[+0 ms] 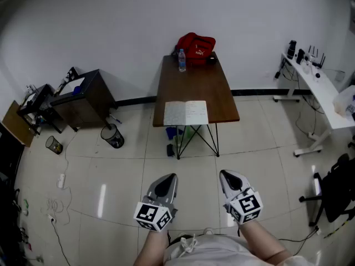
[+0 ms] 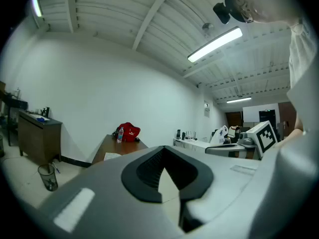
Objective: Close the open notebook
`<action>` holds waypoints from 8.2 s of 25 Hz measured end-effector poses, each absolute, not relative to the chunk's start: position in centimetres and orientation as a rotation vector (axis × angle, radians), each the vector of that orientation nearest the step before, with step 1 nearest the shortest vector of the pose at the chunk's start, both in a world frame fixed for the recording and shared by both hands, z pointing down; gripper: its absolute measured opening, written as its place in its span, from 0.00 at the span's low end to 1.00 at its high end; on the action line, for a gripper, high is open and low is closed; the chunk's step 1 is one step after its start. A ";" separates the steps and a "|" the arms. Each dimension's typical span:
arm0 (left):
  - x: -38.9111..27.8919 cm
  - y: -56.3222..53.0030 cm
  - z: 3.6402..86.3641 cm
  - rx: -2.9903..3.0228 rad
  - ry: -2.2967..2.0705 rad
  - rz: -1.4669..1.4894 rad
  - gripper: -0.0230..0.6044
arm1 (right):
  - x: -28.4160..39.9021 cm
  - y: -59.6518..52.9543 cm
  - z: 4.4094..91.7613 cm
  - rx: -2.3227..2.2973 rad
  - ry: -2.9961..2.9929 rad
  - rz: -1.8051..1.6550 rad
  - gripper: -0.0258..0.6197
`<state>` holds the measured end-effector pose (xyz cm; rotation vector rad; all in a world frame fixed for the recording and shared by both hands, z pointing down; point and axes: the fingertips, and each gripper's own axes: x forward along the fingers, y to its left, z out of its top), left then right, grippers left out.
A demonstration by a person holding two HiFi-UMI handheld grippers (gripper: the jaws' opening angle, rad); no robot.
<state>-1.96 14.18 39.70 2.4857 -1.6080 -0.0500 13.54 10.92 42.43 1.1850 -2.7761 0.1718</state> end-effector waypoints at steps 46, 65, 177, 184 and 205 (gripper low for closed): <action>-21.8 -24.7 63.6 2.032 -1.498 0.244 0.05 | -3.1 -25.6 56.3 1.123 -2.504 0.505 0.05; -20.1 -28.4 70.5 1.826 -1.357 0.177 0.29 | -6.7 -29.3 62.5 0.842 -2.472 0.524 0.05; -4.8 7.8 36.9 2.638 -1.591 0.054 0.05 | 9.8 6.1 42.8 1.216 -2.741 0.175 0.05; -8.4 10.5 36.9 2.643 -1.570 0.023 0.05 | 7.3 9.0 41.9 1.262 -2.723 0.153 0.05; -9.8 11.1 36.5 2.671 -1.539 -0.046 0.05 | 5.0 10.2 39.0 1.280 -2.737 0.045 0.05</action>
